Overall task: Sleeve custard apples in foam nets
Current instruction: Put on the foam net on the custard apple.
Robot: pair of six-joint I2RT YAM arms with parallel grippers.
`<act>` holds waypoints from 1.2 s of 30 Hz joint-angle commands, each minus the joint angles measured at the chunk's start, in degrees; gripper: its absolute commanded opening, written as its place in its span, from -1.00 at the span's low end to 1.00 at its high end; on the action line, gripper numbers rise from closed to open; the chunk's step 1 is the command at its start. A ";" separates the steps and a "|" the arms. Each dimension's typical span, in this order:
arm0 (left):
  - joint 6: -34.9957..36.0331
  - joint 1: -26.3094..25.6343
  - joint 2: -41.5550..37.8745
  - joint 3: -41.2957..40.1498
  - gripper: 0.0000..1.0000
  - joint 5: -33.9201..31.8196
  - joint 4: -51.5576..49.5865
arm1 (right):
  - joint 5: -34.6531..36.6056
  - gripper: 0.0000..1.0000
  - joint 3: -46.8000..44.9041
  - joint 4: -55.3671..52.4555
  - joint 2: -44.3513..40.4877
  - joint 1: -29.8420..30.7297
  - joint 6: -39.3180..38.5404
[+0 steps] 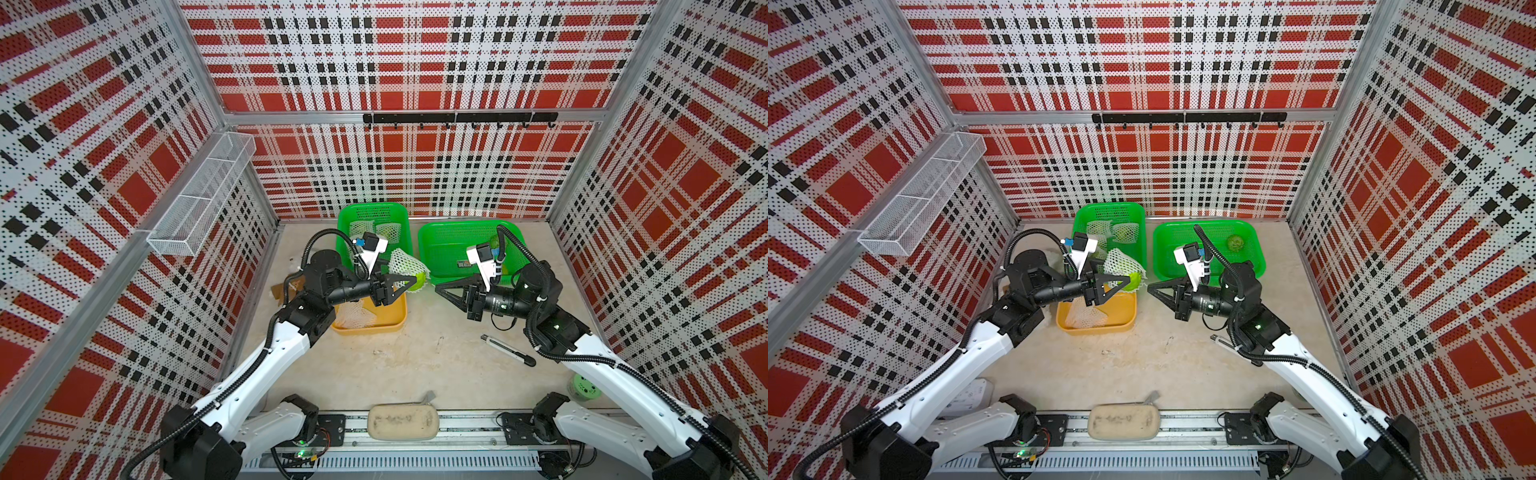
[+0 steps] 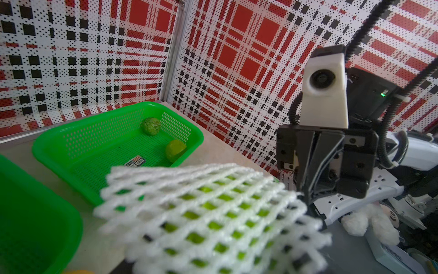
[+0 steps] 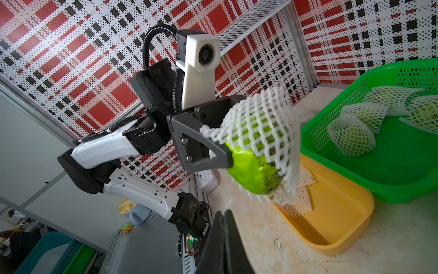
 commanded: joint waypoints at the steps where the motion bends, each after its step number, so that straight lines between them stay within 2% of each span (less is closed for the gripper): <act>1: 0.40 -0.17 -0.85 1.30 -0.47 4.35 1.56 | 0.63 -0.55 1.21 0.17 0.15 0.22 -2.57; 5: 0.45 0.04 -1.32 1.30 -0.47 9.11 3.42 | 1.03 -0.07 1.77 -0.98 1.37 0.26 -4.43; 7: -1.24 -0.04 -1.41 1.32 -0.46 11.12 4.48 | 1.38 0.07 1.93 -0.98 2.17 0.25 -4.71; 16: -2.28 -0.73 -1.98 1.22 -0.46 16.15 5.57 | 0.34 0.10 3.05 1.03 4.67 0.43 -5.06; 21: -2.27 -2.27 -0.03 1.22 -0.45 17.45 5.53 | 1.15 -0.04 2.97 3.67 5.87 1.88 -4.57; 24: -0.24 -3.13 0.17 1.10 -0.45 15.00 3.25 | 2.52 -0.42 2.37 4.09 6.19 2.59 -4.08; 26: 4.34 -3.95 0.25 2.25 -0.45 11.95 -2.30 | 3.89 -0.66 1.29 4.67 5.51 3.05 -3.65; 30: 10.82 -6.57 1.19 4.21 -0.40 3.78 -10.40 | 7.75 -0.98 -1.02 5.25 3.49 4.30 -1.07; 33: 14.23 -8.87 2.15 5.12 -0.39 -2.70 -14.27 | 12.65 -1.00 -2.60 3.46 1.96 5.45 -0.60; 36: 14.73 -9.55 2.01 4.82 -0.32 -6.68 -15.05 | 17.00 -1.00 -4.59 2.56 -0.08 6.65 -0.59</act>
